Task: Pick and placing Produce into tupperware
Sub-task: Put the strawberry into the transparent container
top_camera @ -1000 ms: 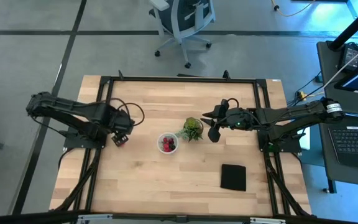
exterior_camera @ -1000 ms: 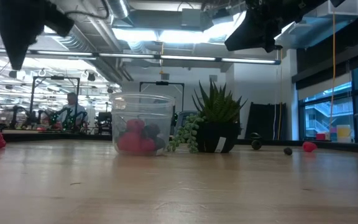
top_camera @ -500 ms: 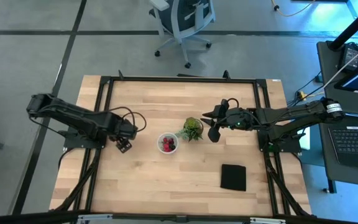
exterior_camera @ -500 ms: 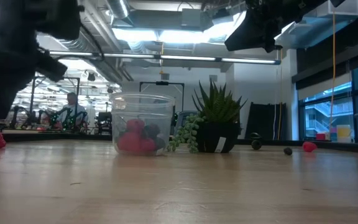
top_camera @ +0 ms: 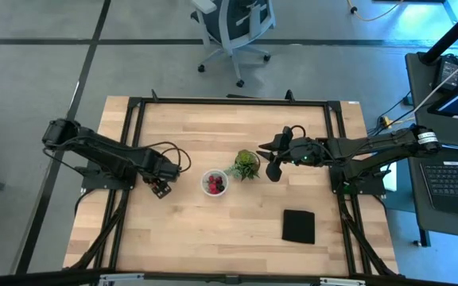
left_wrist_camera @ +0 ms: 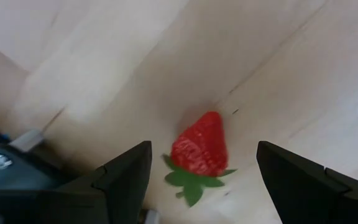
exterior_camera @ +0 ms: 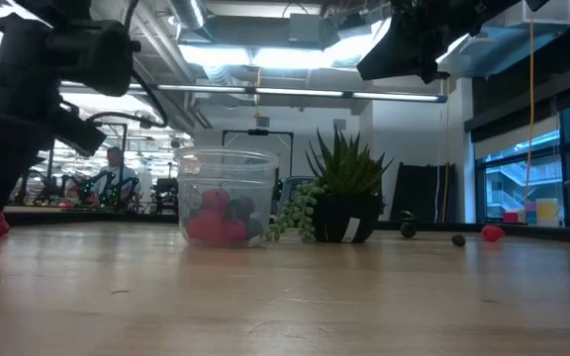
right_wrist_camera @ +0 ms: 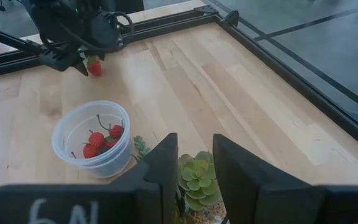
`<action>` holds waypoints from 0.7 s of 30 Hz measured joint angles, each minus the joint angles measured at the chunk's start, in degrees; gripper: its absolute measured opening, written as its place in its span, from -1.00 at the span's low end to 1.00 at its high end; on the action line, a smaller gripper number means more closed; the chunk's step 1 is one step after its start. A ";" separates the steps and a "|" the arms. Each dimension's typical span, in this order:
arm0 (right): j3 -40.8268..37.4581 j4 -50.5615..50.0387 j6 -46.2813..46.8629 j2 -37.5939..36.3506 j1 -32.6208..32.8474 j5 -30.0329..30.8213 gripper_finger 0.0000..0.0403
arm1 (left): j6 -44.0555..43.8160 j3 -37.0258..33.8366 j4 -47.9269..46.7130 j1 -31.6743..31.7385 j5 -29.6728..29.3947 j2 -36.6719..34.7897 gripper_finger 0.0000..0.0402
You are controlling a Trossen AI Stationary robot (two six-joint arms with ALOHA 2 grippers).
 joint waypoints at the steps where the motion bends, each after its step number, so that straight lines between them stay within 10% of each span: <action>1: 0.00 0.02 -0.02 0.00 -0.02 0.00 -0.49 | 0.08 0.00 0.62 0.01 0.38 0.71 0.40; 21: 0.00 -0.09 -0.25 0.00 0.00 0.00 -0.49 | 0.16 0.17 3.75 -0.22 3.37 7.14 0.17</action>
